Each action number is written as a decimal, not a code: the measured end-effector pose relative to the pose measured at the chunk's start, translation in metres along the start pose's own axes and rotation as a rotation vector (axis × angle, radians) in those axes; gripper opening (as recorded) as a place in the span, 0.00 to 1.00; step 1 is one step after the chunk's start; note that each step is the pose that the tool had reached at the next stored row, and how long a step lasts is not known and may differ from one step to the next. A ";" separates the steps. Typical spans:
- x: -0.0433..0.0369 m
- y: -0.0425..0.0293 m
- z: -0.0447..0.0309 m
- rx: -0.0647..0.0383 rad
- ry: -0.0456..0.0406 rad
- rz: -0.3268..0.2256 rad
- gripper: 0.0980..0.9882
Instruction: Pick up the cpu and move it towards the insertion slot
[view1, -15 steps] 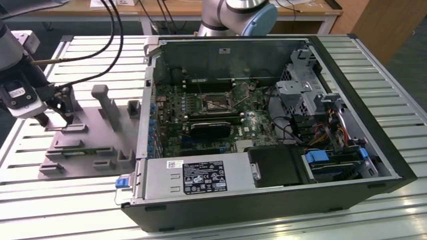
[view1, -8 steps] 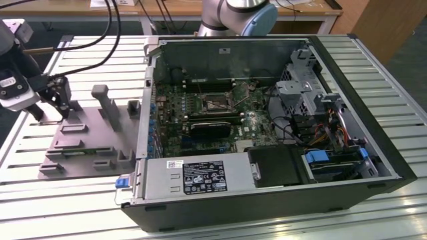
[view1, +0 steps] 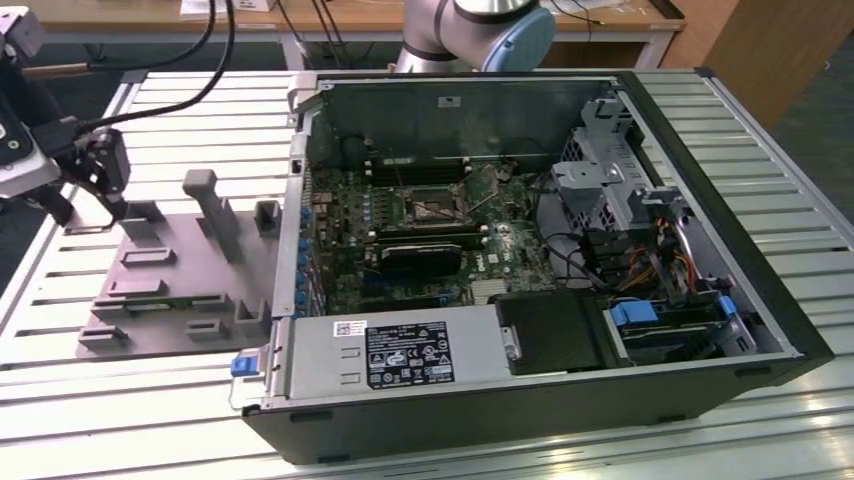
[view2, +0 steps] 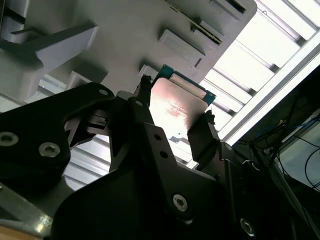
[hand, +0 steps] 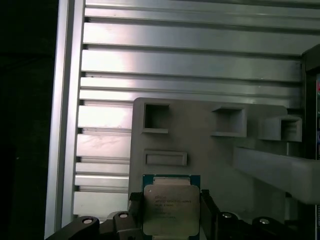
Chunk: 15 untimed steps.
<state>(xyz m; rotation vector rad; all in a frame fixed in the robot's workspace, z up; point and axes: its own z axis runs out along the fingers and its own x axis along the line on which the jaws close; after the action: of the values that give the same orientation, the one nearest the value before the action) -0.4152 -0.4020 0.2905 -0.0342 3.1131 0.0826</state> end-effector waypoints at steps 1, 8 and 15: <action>-0.0001 0.0002 -0.0034 0.000 -0.0004 0.000 0.50; -0.0008 0.0015 -0.0290 0.000 -0.0046 0.000 0.50; -0.0015 0.0028 -0.0525 0.000 -0.0097 -0.001 0.50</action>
<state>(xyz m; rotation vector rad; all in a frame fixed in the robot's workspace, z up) -0.4152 -0.4020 0.3432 -0.0345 3.1035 0.0822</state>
